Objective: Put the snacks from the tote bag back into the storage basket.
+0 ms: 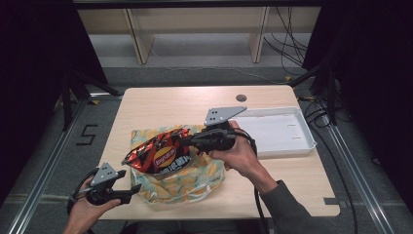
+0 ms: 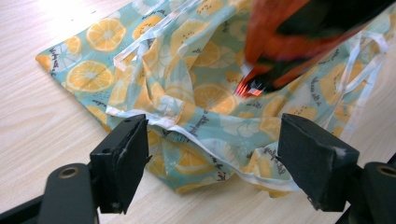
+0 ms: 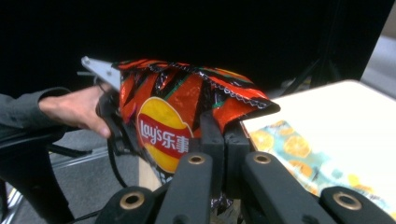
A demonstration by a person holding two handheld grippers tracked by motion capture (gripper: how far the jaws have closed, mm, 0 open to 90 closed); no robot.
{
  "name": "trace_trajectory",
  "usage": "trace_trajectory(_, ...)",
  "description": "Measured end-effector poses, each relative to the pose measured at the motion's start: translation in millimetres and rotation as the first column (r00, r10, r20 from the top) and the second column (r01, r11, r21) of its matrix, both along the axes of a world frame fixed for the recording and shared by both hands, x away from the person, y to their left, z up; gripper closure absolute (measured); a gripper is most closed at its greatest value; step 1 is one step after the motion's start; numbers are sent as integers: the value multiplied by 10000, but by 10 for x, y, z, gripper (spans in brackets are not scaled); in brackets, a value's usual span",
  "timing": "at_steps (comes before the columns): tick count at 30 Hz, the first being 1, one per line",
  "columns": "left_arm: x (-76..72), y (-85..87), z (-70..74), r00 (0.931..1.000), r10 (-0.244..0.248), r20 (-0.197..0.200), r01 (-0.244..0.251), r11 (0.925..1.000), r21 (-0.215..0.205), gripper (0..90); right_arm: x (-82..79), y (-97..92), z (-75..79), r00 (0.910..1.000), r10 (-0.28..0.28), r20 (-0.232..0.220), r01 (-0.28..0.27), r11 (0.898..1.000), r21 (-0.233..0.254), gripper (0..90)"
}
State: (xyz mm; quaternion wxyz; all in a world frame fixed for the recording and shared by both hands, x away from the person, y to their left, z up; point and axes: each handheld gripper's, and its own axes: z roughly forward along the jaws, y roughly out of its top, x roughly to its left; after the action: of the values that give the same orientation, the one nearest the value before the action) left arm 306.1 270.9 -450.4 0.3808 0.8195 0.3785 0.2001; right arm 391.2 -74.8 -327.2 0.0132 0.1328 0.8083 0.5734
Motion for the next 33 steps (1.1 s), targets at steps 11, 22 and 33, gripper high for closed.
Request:
trace_trajectory(11,26,26,-47,10000,-72,6,72,9997,228,247,46,-355,324,9961,-751,473,731,9964,418,900)
trace_trajectory(22,43,45,-44,9989,-427,175,417,9975,564,249,112,-874,542,9744,-2079,861,2011,9762,808,900)
trace_trajectory(33,55,65,-29,9984,-490,289,466,9959,781,251,242,-1325,537,9499,-3050,677,3001,9511,734,900)
